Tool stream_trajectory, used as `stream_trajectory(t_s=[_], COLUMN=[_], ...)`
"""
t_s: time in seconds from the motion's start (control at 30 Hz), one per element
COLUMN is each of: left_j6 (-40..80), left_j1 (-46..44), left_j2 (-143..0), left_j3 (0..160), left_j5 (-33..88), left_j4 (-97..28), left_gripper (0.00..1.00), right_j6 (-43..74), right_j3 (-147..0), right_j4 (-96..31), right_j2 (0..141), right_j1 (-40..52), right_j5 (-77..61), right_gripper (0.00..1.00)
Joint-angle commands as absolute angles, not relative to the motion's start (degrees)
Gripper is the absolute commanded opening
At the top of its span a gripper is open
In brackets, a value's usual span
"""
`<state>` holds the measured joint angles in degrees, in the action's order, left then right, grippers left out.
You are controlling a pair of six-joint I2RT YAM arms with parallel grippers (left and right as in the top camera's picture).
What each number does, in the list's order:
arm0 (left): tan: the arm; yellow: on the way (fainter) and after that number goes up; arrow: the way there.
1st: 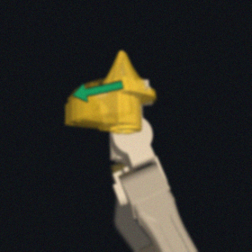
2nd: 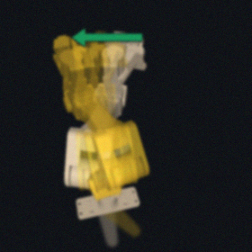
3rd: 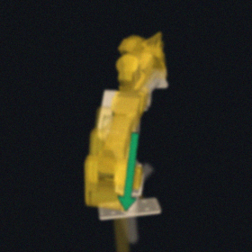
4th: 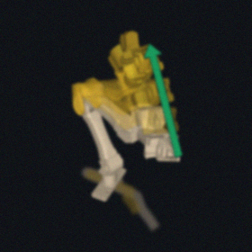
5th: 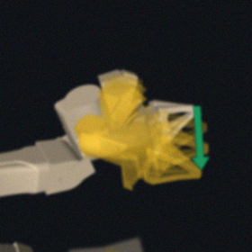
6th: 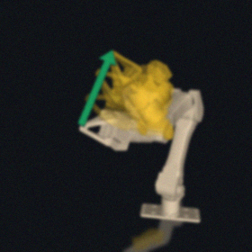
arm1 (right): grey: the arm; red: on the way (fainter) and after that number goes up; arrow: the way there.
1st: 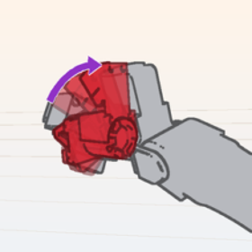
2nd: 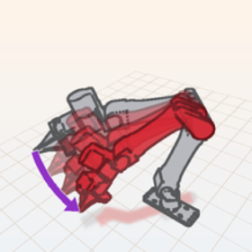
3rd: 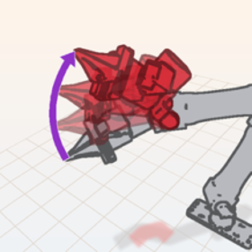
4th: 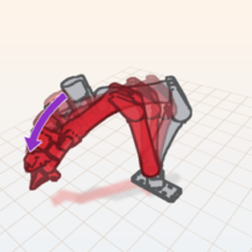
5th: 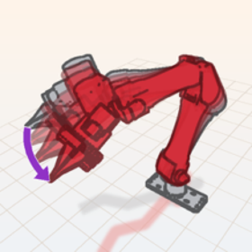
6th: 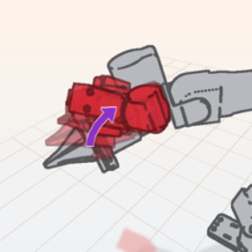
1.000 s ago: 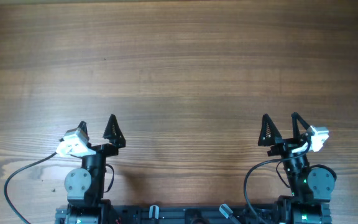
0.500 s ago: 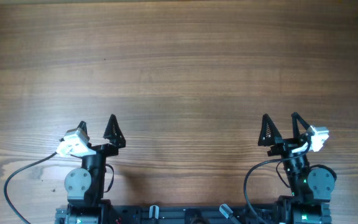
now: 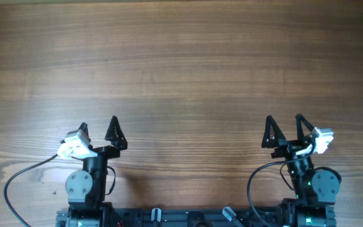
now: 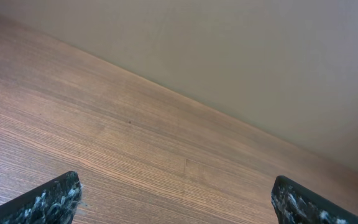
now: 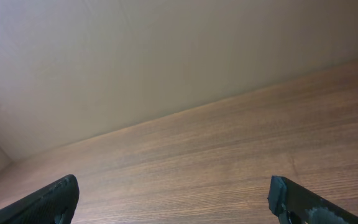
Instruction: Untangle cables
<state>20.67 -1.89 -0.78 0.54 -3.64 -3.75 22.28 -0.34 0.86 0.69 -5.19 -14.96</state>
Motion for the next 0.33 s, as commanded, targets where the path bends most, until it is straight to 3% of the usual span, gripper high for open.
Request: stream_trajectory(t_s=[0.0,0.3], left_j6=[19.77,19.77], left_j1=[-2.13,-2.13], left_j2=[-0.27,-0.27], left_j3=[0.32,0.32], left_j5=[-4.58,-4.58], left_j4=[-3.75,-3.75], left_gripper=[1.0,1.0], right_j6=[22.61,22.61], right_j3=[-0.3,-0.32], right_j4=[1.17,1.17], right_j2=[0.21,0.21], right_j1=[-5.43,-5.43], right_j5=[-14.46,-14.46], right_gripper=[1.0,1.0])
